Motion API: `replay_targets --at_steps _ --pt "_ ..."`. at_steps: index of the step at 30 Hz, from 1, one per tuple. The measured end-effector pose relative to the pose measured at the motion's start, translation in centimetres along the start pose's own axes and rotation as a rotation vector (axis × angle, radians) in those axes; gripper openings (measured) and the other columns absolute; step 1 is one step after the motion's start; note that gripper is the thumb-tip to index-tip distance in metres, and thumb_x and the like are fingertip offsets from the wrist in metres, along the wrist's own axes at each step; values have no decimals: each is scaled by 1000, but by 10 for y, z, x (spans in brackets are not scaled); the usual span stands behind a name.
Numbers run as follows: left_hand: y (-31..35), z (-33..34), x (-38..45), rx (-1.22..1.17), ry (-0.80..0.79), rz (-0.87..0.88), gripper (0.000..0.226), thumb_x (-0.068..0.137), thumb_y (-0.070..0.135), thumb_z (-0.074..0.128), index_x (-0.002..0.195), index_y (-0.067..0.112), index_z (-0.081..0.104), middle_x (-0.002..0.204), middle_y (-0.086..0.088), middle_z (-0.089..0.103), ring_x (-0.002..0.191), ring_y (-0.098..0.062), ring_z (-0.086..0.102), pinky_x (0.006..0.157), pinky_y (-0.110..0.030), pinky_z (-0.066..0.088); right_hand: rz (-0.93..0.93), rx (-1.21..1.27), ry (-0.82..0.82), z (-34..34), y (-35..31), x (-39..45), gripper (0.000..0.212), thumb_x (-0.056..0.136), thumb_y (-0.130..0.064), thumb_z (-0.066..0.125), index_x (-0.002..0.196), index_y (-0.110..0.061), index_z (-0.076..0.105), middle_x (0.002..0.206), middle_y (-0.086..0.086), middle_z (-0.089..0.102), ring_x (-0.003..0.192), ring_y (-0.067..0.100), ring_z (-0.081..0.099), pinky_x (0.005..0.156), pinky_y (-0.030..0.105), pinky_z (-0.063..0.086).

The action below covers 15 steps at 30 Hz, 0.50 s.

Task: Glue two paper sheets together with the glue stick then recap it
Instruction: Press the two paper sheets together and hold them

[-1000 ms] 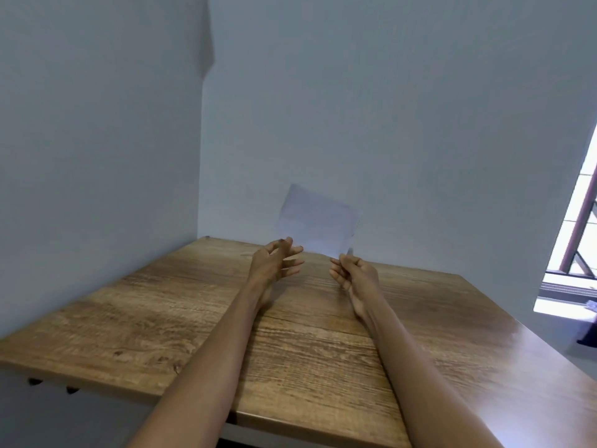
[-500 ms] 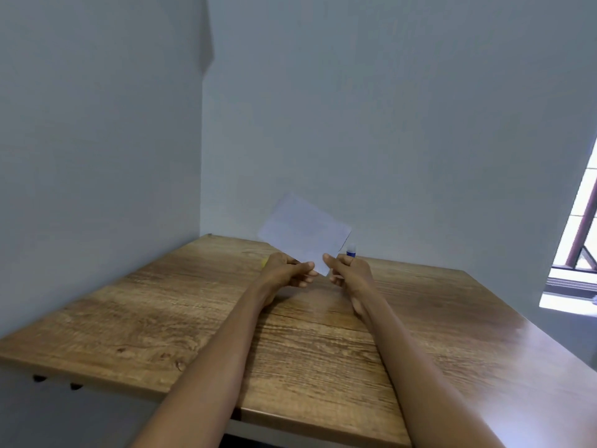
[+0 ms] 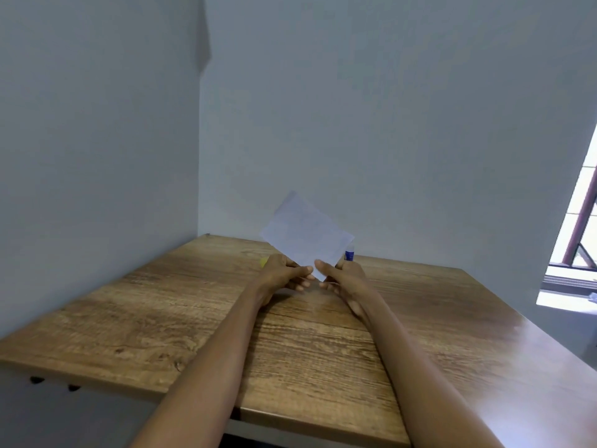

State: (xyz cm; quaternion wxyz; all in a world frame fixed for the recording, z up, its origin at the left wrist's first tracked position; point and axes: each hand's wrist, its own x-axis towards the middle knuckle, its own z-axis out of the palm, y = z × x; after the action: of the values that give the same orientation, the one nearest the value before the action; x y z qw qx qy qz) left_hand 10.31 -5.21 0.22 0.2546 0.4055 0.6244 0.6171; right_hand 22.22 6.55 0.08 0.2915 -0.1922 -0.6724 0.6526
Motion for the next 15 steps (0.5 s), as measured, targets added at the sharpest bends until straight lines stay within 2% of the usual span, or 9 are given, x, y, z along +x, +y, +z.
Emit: replay_targets --at_steps 2,5,9,12,15 --pt "0 0 0 19 -29 -18 17 83 18 70 83 1 72 63 -1 73 58 -9 67 56 -19 55 -24 1 71 -3 -1 1 19 83 -26 73 91 -9 70 80 2 71 69 13 63 62 23 53" --pt "0 0 0 41 -51 -33 20 82 19 71 82 0 72 65 -5 73 57 -11 66 58 -19 55 -92 175 173 -16 -3 1 14 85 -21 70 88 -7 69 67 1 63 59 8 59 57 18 52" --pt "1 1 0 23 -60 -38 15 83 13 69 83 -2 68 59 0 72 52 -8 66 49 -17 53 -135 325 291 -26 -5 1 12 85 -15 69 75 -8 67 61 0 55 46 2 55 53 17 53" --pt "1 1 1 13 19 -17 15 86 16 66 79 4 63 64 -5 70 52 -10 65 49 -19 52 -126 361 294 -22 -6 2 10 86 -10 68 78 -6 65 63 2 58 48 4 58 54 18 55" --pt "2 -1 3 -106 154 65 22 90 25 62 73 10 57 63 -6 65 55 -15 66 50 -22 54 -102 329 252 -16 -3 2 5 86 -8 67 86 -5 63 70 6 62 56 8 62 55 19 56"
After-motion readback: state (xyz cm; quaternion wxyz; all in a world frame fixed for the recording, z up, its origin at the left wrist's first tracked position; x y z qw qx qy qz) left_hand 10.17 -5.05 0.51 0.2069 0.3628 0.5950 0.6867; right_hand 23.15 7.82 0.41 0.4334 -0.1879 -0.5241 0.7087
